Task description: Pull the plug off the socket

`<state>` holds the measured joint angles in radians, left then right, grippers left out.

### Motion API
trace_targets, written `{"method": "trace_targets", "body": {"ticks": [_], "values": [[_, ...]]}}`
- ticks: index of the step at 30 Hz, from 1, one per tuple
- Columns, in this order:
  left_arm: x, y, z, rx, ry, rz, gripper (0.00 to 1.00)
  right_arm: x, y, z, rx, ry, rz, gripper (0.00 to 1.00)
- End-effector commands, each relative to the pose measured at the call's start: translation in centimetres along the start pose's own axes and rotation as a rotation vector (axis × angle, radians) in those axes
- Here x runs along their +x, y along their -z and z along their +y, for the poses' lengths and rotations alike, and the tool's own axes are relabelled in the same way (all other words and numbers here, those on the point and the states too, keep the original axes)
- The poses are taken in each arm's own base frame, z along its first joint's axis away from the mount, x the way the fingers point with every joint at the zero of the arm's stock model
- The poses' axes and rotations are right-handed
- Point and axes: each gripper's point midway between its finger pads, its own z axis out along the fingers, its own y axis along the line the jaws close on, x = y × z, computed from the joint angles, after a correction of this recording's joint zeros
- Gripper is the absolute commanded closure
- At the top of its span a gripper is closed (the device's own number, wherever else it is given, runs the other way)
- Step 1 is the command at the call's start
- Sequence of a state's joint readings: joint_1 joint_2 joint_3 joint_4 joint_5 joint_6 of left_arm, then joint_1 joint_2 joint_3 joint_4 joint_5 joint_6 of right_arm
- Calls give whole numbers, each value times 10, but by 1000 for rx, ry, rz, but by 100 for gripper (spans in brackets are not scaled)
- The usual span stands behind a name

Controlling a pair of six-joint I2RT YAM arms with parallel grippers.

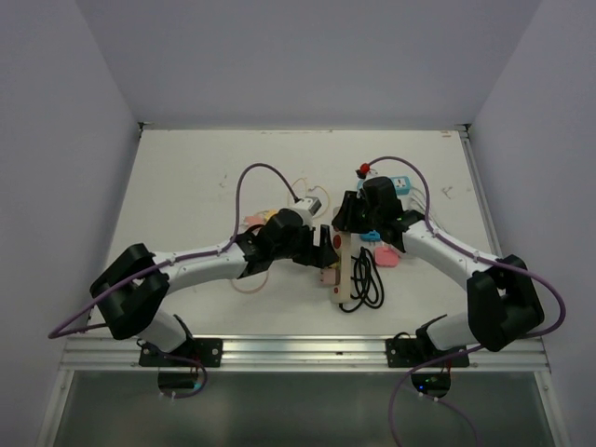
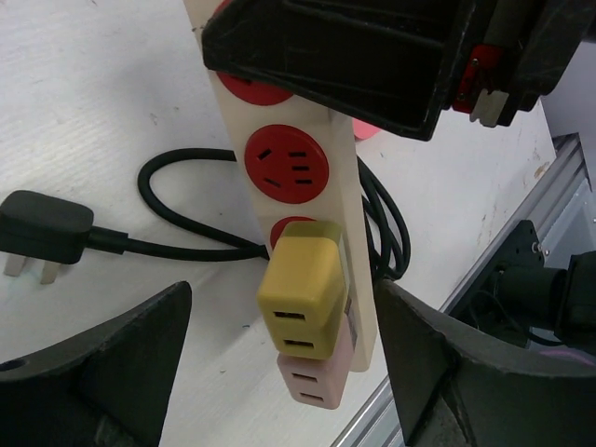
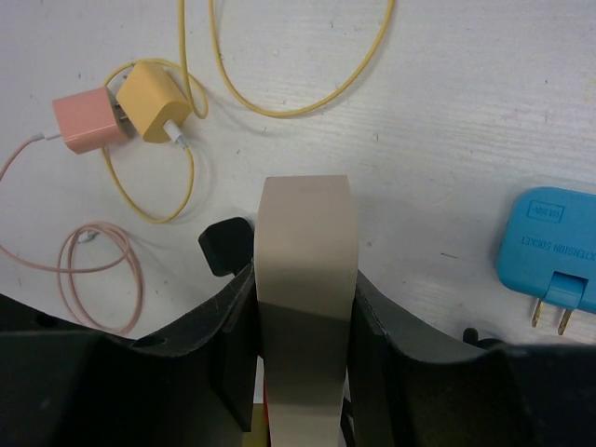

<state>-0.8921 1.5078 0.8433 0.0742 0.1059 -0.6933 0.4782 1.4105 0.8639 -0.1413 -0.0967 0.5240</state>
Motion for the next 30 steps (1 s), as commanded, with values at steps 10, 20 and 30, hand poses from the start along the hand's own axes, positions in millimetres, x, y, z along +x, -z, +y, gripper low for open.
{"method": "trace_targets", "body": {"ticks": [10, 20, 30], "values": [[-12, -7, -29, 83, 9, -45, 75, -28, 12, 35, -136, -52, -103, 100], [-25, 4, -27, 77, -17, -126, 99, -16, 8, 42, -198, -118, -72, 34], [-43, 13, -30, 74, -20, -204, 99, 10, 3, 41, -237, -183, -14, 30]]}}
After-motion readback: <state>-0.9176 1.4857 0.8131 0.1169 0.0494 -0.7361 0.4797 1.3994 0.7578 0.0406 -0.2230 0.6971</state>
